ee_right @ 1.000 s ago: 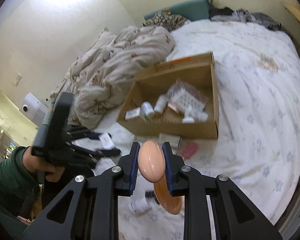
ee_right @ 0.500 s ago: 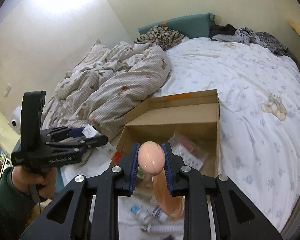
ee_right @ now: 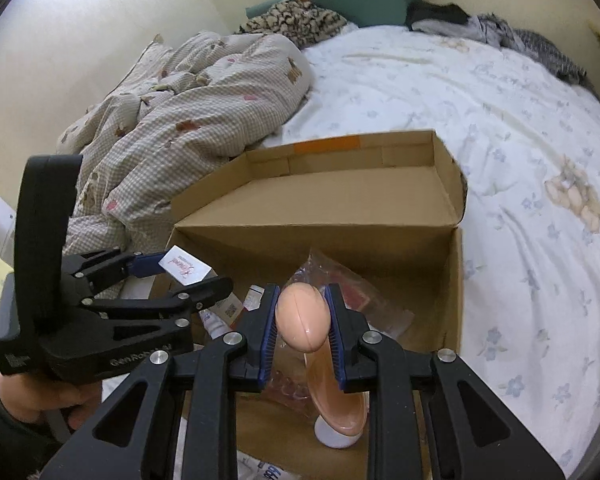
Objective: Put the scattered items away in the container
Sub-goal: 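Lower the cigarette pack and toy into the box, open both grippers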
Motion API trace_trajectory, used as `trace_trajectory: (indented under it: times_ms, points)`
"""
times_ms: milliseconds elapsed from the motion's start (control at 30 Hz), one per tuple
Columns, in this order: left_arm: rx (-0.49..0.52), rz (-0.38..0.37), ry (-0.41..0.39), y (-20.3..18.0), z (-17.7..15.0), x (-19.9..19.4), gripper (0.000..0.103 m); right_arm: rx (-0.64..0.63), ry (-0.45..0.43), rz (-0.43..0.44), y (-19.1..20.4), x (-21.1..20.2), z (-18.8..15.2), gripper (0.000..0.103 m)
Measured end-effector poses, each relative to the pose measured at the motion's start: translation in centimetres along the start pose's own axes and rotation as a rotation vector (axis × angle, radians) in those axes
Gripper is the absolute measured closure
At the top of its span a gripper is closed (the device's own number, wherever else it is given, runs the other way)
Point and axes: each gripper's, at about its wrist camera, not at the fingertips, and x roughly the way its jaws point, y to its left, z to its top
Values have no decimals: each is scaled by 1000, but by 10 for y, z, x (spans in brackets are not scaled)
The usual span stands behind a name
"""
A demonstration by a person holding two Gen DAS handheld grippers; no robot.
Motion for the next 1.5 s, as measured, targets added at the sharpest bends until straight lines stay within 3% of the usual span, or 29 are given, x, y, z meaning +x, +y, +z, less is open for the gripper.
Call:
trace_trajectory:
  times_ms: [600,733,800,833,933,1200,1333,1500]
  points:
    - [-67,-54,18,13,8,6,45,15,10,12,-2,7,0,78]
    - [-60,-33,35,12,7,11,45,26,41,27,-4,14,-4,77]
    - [-54,-24,65,11,5,15,39,45,61,49,-7,17,-7,76]
    - [-50,-19,79,11,5,17,31,52,64,50,-8,18,-8,75]
    - [-22,7,100,7,2,17,28,44,23,56,-7,8,-10,75]
    - [6,1,44,1,-4,-18,28,-29,-14,57,12,-34,-17,75]
    - [21,-15,8,-7,-11,-46,28,9,-31,86,9,-61,-32,75]
    - [69,-35,-20,-22,-31,-83,28,21,-45,61,10,-101,-62,75]
